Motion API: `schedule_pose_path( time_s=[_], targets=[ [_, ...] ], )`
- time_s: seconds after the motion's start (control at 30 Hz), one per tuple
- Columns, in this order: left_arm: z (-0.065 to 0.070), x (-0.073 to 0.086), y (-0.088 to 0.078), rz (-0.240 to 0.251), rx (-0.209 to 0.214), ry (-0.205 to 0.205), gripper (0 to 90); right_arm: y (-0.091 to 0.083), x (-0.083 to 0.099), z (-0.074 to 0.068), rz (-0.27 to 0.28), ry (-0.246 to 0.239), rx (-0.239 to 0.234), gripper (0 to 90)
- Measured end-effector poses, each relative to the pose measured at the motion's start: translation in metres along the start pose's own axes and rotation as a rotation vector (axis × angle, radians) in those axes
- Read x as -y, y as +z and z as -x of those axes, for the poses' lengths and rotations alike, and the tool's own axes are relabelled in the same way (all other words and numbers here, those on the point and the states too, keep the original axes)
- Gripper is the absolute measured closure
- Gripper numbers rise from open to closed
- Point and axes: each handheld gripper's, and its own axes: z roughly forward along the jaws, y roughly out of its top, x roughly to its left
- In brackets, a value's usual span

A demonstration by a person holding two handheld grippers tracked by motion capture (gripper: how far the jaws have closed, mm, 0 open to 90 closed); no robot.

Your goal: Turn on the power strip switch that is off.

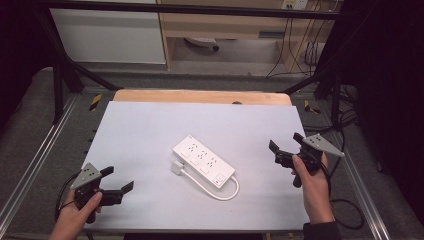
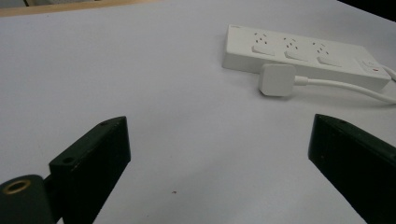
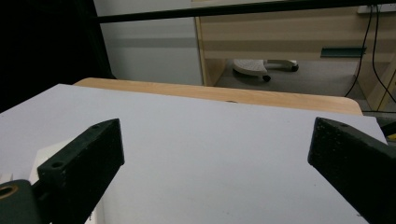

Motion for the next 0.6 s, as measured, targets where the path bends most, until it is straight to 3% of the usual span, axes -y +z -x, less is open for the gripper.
schedule_pose_path(
  time_s=[0.27, 0.6],
  targets=[
    [0.000, 0.000, 0.000, 0.000, 0.000, 0.000, 5.7, -0.004, 0.013, 0.007, -0.023, 0.015, -0.007, 4.3],
    [0.000, 0.000, 0.000, -0.001, 0.002, 0.002, 5.7, -0.002, 0.037, 0.011, -0.092, 0.015, -0.010, 5.3]
  ],
)
